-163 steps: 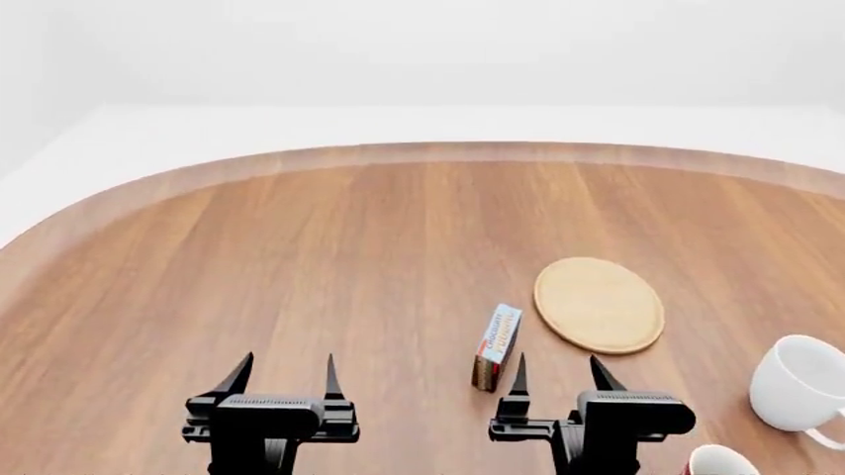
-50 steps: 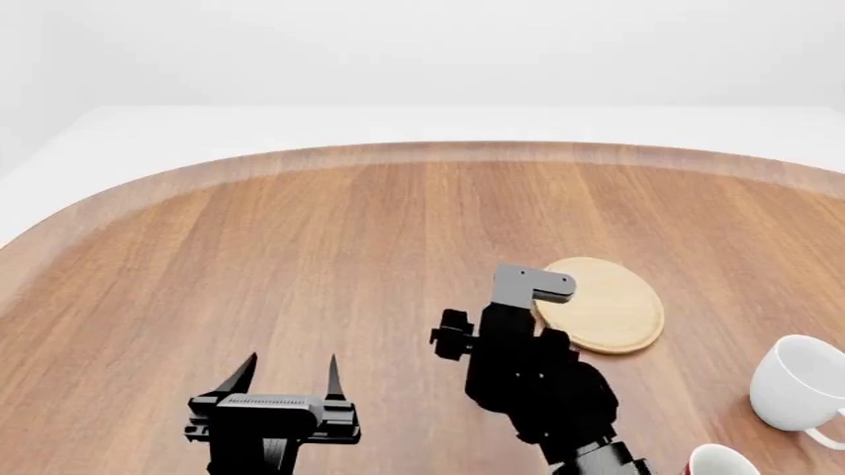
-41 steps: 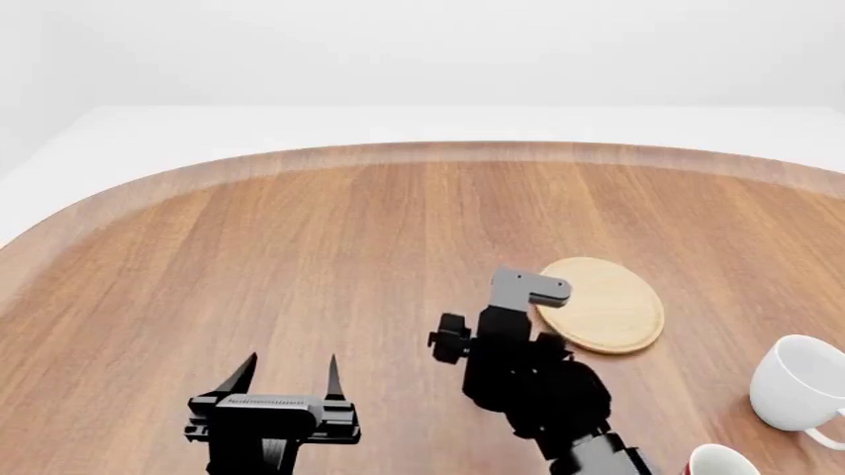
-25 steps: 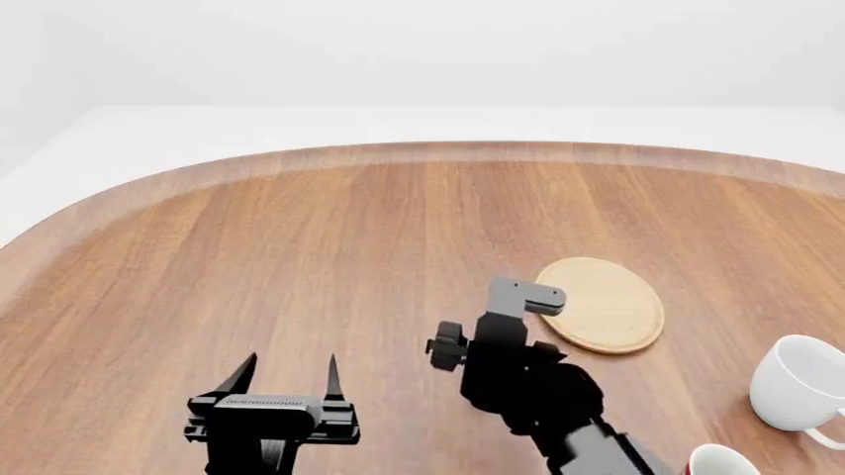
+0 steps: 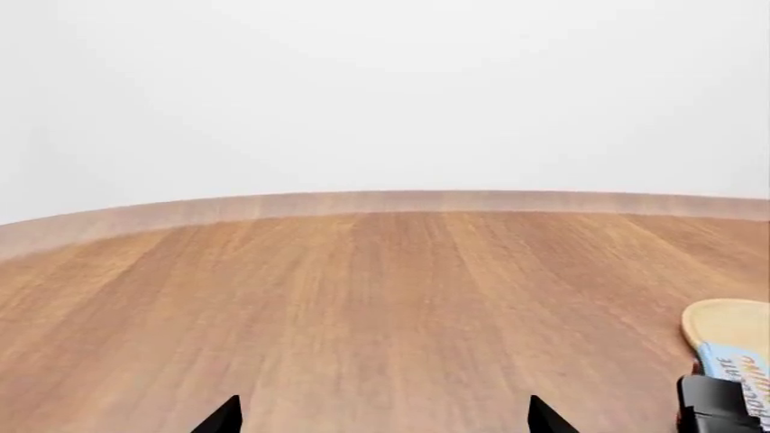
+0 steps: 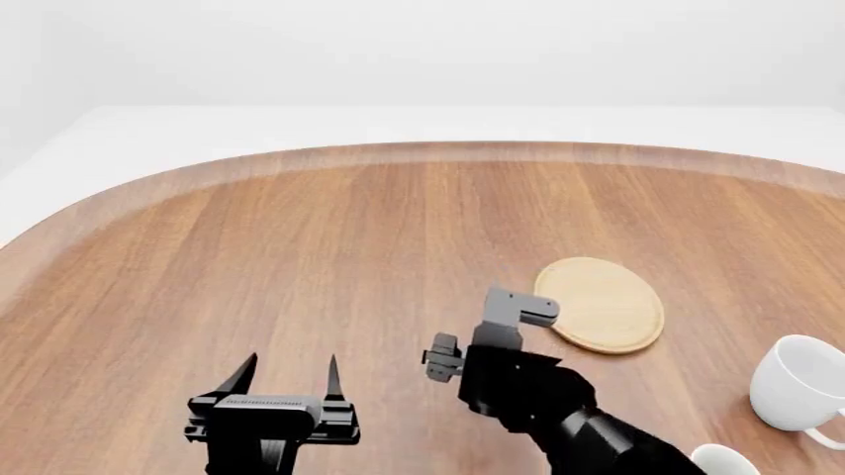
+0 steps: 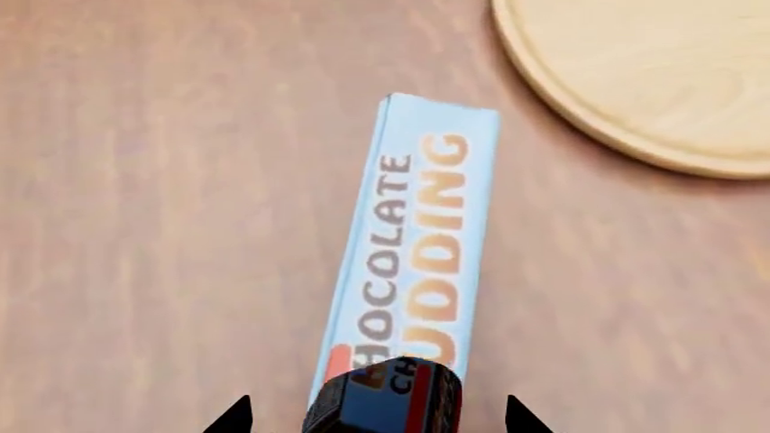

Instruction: Put the chocolate pudding to the left of the plate.

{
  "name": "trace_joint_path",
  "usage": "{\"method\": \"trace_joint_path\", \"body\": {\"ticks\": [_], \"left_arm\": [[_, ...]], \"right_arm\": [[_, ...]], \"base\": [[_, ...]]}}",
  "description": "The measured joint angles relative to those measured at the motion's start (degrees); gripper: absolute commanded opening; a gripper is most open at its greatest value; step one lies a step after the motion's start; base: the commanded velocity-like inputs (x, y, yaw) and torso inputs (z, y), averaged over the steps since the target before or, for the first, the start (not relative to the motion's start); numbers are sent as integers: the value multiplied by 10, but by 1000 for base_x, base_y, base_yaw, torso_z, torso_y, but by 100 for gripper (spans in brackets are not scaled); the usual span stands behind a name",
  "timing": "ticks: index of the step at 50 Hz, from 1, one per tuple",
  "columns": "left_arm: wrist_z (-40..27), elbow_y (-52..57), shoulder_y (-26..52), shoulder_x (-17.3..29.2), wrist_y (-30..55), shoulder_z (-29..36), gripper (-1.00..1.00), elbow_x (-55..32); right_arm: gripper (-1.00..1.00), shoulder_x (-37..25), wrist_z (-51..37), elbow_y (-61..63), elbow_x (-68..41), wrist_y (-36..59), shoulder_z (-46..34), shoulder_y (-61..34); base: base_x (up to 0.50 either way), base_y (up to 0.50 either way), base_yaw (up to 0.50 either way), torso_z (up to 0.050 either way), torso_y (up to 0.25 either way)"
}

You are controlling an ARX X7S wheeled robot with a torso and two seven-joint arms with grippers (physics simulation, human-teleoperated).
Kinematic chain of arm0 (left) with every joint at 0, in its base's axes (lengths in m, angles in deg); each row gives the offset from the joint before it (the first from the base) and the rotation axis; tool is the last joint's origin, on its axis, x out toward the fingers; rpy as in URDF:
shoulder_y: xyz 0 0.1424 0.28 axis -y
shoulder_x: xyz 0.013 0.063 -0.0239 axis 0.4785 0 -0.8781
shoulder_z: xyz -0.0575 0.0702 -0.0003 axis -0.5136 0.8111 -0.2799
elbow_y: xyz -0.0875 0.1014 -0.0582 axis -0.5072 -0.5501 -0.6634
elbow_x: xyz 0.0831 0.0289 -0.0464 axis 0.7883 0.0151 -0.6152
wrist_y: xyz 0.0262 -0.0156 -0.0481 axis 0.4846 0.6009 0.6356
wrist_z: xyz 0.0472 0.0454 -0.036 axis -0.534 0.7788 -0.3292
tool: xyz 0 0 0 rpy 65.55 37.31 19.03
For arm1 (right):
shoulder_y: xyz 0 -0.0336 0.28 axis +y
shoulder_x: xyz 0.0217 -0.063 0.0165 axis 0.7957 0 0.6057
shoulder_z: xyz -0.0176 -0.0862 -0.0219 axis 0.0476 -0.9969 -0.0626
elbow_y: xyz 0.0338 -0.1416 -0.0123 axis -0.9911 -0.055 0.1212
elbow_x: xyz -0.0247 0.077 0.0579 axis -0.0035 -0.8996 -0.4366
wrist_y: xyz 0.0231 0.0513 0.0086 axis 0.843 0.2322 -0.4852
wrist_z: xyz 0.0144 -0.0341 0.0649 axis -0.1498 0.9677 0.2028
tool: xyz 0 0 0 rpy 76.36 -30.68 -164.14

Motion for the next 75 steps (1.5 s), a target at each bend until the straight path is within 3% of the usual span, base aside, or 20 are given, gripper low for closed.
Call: {"method": "trace_joint_path", "body": {"ticks": [25,26,54,75], "left_arm": [[-4,-2,1,4,-6,6,100,-4],[-5,-2,1,4,-6,6,100,-4],[-8,-4,2,9,-8,12,100,-10],[-13,6,10,16,17,21,100,-15]], "right_arm": [[100,0,34,-51,-268,-59,-260,-35],[-100,0,36,-52,-275,-60,-268,-36],[-100,-1,26,-49,-372,-104,-370,-47],[-100,-112,-72,199,-316,-152,-404,-77]], "base": [[0,0,0,0,0],[0,0,0,0,0],[0,0,0,0,0],[0,0,0,0,0]]}}
